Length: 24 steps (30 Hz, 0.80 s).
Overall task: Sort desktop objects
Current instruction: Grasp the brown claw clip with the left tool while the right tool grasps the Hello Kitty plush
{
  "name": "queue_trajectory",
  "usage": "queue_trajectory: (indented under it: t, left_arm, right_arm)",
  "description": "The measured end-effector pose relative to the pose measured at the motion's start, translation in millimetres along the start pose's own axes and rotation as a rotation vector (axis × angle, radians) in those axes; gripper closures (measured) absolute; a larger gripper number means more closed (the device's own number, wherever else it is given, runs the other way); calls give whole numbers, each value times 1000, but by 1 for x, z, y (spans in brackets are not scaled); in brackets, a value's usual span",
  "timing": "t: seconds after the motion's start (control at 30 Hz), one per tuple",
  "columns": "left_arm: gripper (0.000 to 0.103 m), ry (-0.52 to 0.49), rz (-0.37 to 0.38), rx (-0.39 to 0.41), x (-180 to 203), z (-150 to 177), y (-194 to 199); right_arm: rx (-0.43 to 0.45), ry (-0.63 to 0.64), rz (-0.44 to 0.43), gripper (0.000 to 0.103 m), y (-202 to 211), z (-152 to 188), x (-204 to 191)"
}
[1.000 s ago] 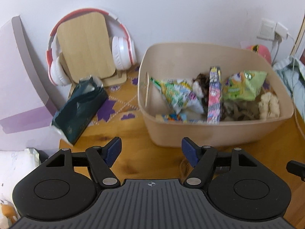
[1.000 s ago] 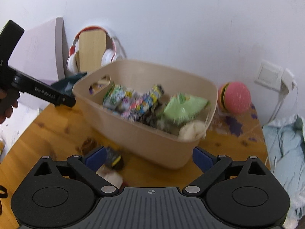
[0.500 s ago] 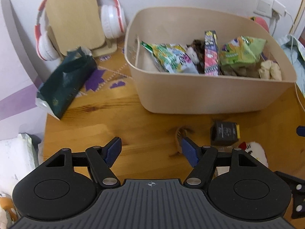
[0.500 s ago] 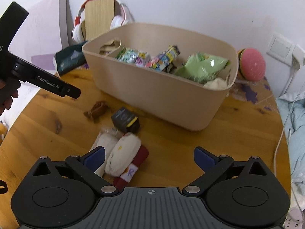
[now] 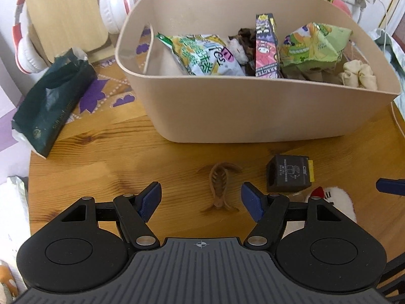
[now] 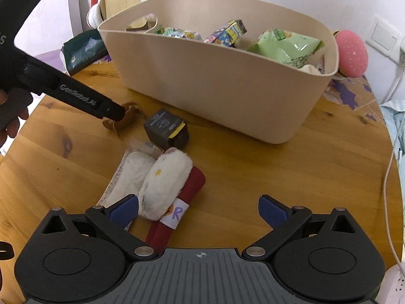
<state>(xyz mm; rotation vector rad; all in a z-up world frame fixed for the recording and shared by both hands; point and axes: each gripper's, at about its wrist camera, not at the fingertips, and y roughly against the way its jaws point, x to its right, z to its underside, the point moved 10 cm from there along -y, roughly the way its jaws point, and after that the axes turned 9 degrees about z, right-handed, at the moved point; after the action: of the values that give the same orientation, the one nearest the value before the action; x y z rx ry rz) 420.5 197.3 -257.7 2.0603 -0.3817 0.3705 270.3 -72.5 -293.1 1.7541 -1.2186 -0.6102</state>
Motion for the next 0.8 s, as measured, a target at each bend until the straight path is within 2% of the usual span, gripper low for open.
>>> queue_trajectory:
  t: [0.37,0.43,0.63,0.7,0.8]
  left_arm:
    - [32,3,-2,-44,-3,0,-23]
    - [32,2,-2,-48,-4,0,-26]
    - [31,8,18,-46,-5,-3,-31]
    - [31,3,20,-40,-6,-5,-32]
    - [31,3,21,-31,-5,-7,-32]
  right_arm:
    - [-21,-50,-7,1,-12,-9,0]
    - [-27,-49,-4,4,-15,-10,0]
    - [-40,12,-14,24,-19,-4,-9]
    - [-46,35,-11,35,-20,1,-11]
    - [-42,44,-3,41,-19,4,-9]
